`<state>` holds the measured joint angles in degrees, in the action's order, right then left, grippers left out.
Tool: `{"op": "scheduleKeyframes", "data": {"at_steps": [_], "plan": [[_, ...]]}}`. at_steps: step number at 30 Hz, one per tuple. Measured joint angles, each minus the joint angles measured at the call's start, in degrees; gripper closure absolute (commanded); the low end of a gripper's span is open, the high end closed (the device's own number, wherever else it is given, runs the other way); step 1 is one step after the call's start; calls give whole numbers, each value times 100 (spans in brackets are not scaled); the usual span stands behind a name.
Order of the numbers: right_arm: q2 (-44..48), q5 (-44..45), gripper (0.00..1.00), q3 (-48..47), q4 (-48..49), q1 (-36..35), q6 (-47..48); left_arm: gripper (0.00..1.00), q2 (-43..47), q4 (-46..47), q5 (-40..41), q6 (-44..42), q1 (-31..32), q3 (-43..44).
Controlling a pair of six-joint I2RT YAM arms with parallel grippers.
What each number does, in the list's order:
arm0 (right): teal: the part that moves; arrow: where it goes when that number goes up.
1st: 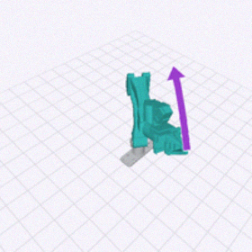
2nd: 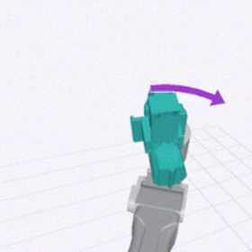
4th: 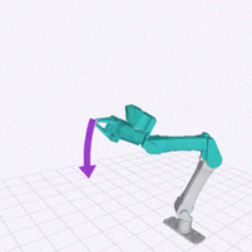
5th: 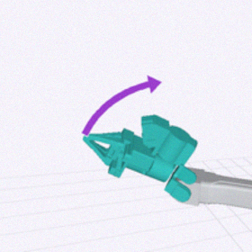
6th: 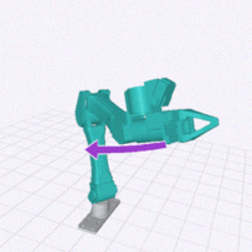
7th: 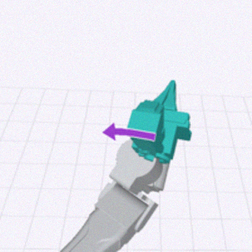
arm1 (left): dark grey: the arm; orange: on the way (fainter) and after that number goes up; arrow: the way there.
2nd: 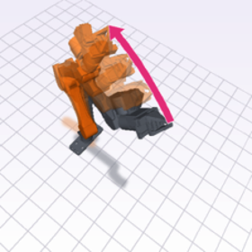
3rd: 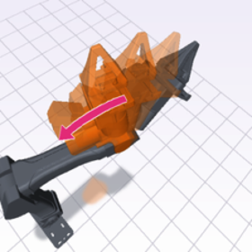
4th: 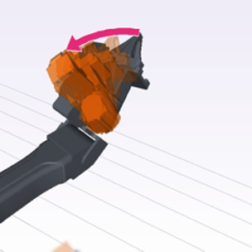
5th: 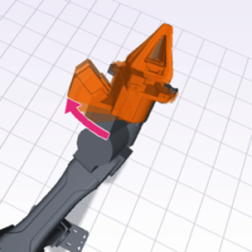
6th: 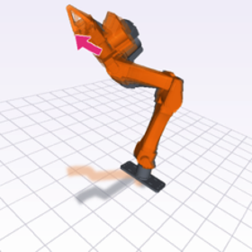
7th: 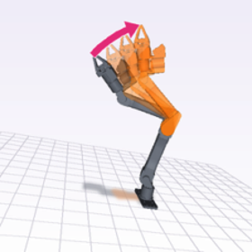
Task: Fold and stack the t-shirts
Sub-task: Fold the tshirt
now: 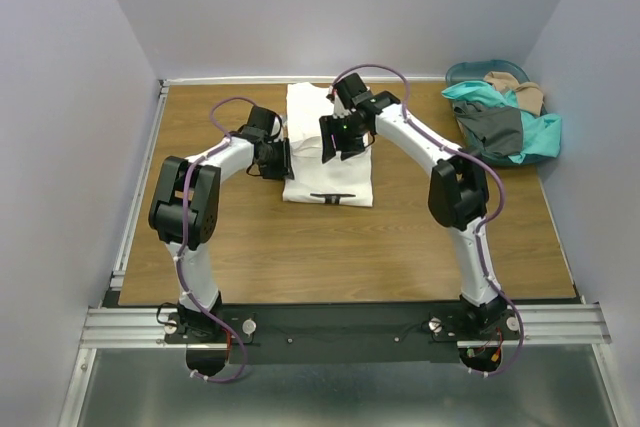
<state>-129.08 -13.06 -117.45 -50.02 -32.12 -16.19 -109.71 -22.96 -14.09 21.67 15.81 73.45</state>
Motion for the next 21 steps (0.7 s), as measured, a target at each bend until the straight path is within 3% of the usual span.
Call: {"op": "scheduleKeyframes", "data": {"at_steps": [3, 5, 21], "plan": [[-74, -35, 35, 15, 122, -2, -61, 79, -13, 96, -72, -79, 0, -138], [-181, -37, 35, 20, 192, -2, -94, 85, -31, 155, -122, -136, 0, -181], [-1113, 94, 35, -551, 555, 28, -557, 89, 22, 623, -455, -555, -33, -485]]}}
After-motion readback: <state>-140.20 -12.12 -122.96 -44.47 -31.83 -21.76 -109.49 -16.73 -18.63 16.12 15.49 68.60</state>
